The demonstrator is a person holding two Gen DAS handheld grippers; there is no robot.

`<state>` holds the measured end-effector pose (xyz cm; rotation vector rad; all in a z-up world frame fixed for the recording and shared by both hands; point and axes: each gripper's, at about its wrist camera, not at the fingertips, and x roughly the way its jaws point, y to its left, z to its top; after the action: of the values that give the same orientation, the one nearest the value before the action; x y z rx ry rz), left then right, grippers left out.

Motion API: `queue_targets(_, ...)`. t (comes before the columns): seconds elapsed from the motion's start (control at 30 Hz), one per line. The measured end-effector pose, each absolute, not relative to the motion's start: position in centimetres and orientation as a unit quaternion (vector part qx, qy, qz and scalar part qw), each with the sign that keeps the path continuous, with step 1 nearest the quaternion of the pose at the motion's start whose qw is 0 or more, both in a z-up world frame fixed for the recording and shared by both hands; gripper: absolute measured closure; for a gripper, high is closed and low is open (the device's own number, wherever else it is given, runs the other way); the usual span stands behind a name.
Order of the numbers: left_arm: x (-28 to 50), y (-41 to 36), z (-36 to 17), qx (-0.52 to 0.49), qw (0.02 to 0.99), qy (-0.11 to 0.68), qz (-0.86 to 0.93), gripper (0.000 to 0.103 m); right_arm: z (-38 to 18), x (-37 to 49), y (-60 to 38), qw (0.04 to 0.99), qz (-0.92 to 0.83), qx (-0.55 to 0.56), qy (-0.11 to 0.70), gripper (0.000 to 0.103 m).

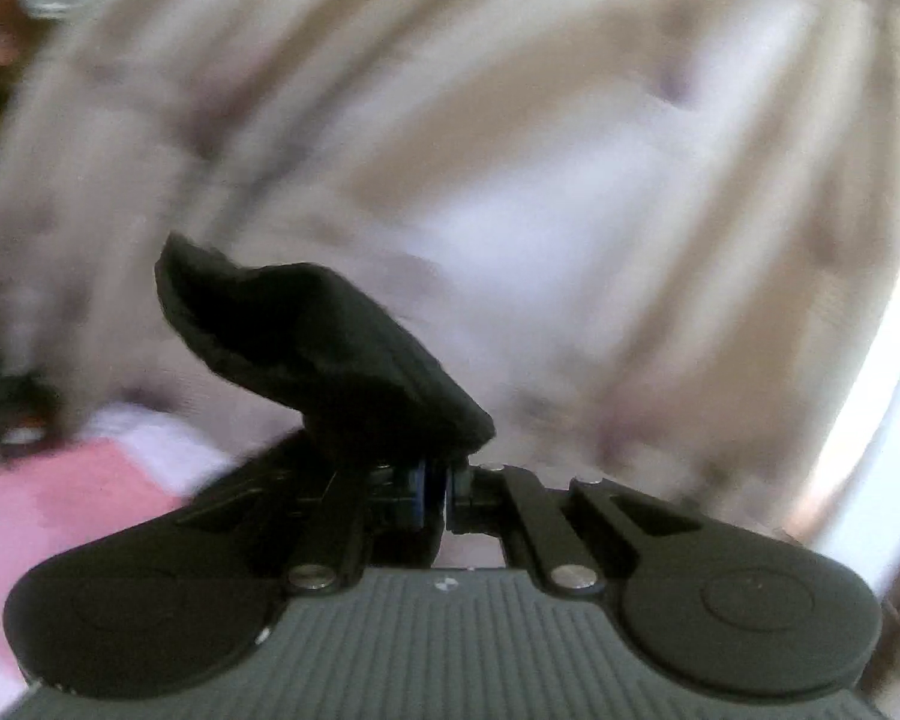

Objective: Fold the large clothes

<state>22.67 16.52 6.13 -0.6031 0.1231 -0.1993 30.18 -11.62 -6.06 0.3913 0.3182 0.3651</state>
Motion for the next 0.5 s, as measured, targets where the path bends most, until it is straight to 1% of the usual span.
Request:
queue_targets(0.13, 23.3, 6.5, 6.8, -0.236, 0.949, 0.082, -0.191, 0.098, -4.4, 27.9, -16.6, 0.953, 0.157, 0.221, 0.138, 0.022)
queue_targets(0.17, 23.5, 3.8, 6.3, -0.214, 0.95, 0.089, -0.211, 0.098, -4.2, 27.4, -17.9, 0.954, 0.149, 0.224, 0.131, 0.021)
queue_targets(0.27, 24.0, -2.9, 3.3, -0.153, 0.944, 0.126, -0.264, 0.098, -3.9, 25.9, -21.5, 0.957, 0.121, 0.233, 0.119, 0.015)
queue_targets(0.33, 24.5, -6.5, 0.6, -0.112, 0.939, 0.158, -0.285, 0.091, -4.2, 24.9, -23.9, 0.957, 0.108, 0.246, 0.113, 0.013)
queue_targets(0.37, 24.7, -8.1, -1.1, -0.089, 0.938, 0.171, -0.289, 0.085, -4.5, 24.4, -25.0, 0.956, 0.102, 0.249, 0.113, 0.013)
queue_targets(0.4, 25.0, -9.3, -2.4, -0.07, 0.936, 0.184, -0.291, 0.069, -4.8, 24.1, -25.8, 0.957, 0.094, 0.248, 0.115, 0.013)
queue_targets(0.43, 25.0, -10.3, -3.8, -0.055, 0.936, 0.194, -0.289, 0.051, -5.1, 23.7, -26.4, 0.958, 0.088, 0.246, 0.118, 0.013)
queue_targets(0.47, 25.1, -10.1, -4.7, -0.047, 0.937, 0.197, -0.286, 0.042, -5.4, 23.5, -26.9, 0.959, 0.084, 0.243, 0.122, 0.013)
queue_targets(0.5, 24.8, -10.4, -5.6, -0.038, 0.939, 0.193, -0.282, 0.027, -5.7, 23.4, -27.4, 0.959, 0.083, 0.243, 0.124, 0.013)
